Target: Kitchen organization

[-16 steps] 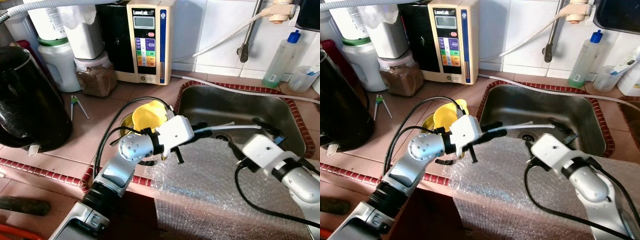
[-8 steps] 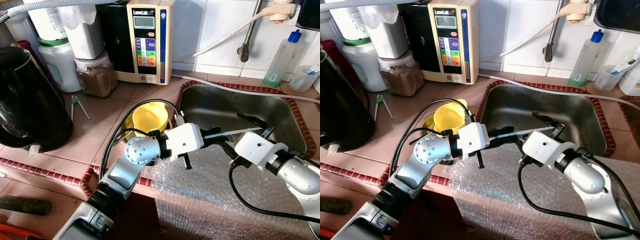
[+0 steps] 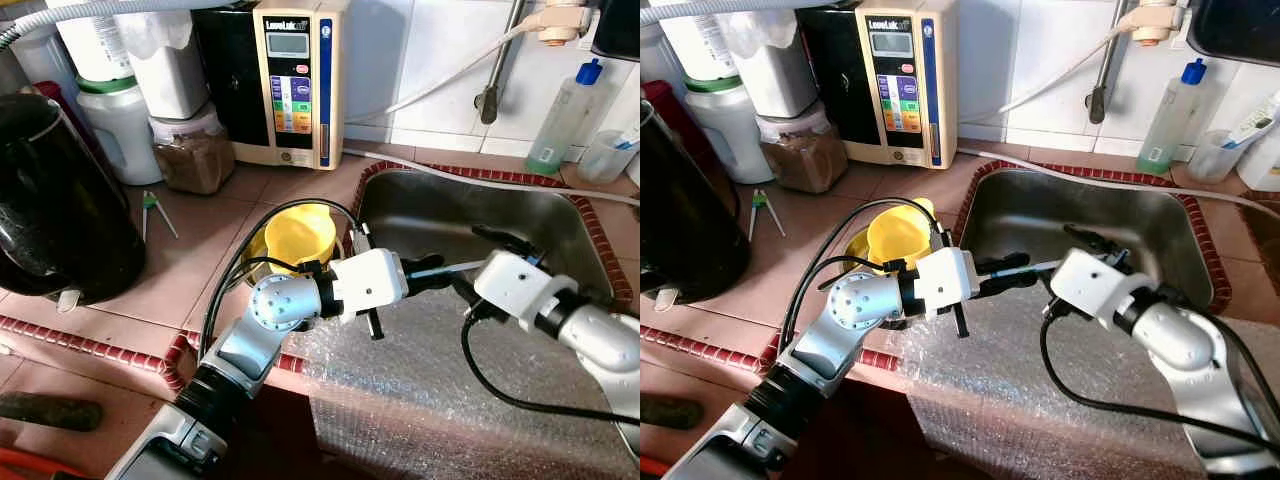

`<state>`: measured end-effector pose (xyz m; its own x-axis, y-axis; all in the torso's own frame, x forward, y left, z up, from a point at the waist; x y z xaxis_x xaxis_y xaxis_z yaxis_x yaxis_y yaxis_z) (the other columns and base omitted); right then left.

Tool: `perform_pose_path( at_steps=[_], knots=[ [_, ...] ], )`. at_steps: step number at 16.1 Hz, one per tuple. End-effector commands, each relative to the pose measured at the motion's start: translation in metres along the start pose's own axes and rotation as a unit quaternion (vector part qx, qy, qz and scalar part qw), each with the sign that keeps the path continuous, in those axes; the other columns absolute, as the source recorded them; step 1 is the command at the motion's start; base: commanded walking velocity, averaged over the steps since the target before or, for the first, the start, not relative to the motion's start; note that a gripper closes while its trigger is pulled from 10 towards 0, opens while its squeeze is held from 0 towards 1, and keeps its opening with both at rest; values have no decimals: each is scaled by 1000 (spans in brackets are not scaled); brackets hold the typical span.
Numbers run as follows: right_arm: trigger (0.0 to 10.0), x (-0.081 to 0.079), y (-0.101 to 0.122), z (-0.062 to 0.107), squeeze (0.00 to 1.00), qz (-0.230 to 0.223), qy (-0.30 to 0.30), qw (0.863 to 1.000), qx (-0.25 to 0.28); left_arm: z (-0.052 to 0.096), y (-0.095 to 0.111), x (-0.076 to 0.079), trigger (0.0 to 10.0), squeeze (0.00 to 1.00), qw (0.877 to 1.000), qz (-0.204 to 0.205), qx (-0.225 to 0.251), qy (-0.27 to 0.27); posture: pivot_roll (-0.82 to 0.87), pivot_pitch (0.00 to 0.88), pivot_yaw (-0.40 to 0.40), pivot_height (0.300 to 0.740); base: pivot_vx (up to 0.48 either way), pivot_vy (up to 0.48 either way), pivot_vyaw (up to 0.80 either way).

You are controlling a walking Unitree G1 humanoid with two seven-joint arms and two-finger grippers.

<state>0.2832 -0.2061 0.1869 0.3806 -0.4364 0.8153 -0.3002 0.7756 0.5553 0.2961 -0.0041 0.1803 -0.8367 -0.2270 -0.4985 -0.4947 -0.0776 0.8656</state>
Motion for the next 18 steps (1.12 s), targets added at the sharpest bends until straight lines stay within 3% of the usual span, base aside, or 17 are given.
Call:
perform_pose_path(
  at_steps=[1,16,17,18],
  knots=[
    [0,2,3,-2,0,13,11,1000,6,-3,1,4,0,0,1000,-18,-1,-17,-94,44,60,740,0,0,0],
    [0,-4,11,-10,0,6,12,1000,19,-5,3,4,0,0,1000,-16,12,-14,-88,32,67,740,0,0,0],
    [0,-5,11,-11,0,3,9,1000,19,-6,6,4,8078,0,1000,-17,18,-13,-88,34,68,740,0,0,0],
    [0,-5,10,-11,0,3,9,1000,19,-6,6,3,10000,1000,1000,-9,25,-5,-85,28,66,740,0,0,0]
  ],
)
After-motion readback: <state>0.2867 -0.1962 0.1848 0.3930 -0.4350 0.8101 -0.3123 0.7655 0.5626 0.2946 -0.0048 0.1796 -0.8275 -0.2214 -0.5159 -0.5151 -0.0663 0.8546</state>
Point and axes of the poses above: a point about 5 cm out from each wrist's last joint towards the gripper, its own z axis pointing back from the gripper into the wrist, its own y axis along the axis of the wrist's last joint, x = y × z, the point moved 1 cm from there along -z, pointing out of the wrist towards the gripper, and after that the axes turned 4 degrees about z, right-handed, at the moved point
